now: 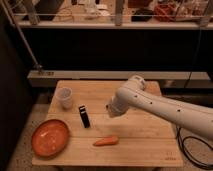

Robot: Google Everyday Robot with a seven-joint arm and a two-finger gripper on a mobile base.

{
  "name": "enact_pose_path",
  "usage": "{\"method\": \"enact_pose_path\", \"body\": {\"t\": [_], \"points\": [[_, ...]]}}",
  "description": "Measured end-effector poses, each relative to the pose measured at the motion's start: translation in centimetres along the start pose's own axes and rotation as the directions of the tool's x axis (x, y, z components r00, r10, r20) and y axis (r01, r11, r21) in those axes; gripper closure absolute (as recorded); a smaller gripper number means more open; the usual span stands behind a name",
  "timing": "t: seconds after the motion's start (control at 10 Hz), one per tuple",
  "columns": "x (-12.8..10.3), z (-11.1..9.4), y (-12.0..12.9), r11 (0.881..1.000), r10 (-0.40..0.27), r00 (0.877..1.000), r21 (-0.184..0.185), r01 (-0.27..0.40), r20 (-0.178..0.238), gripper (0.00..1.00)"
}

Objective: Knock the eraser over

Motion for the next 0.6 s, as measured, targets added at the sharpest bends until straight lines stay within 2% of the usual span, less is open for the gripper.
{"method": "enact_pose_path", "body": {"t": [0.2, 0.6], "points": [[-2.1, 1.3, -0.8, 1.0, -0.014, 1.0, -0.006, 0.014, 0.028, 0.99], [-3.1, 2.6, -1.3, 1.0, -0.022, 0.998, -0.008, 0.023, 0.053, 0.99]]}}
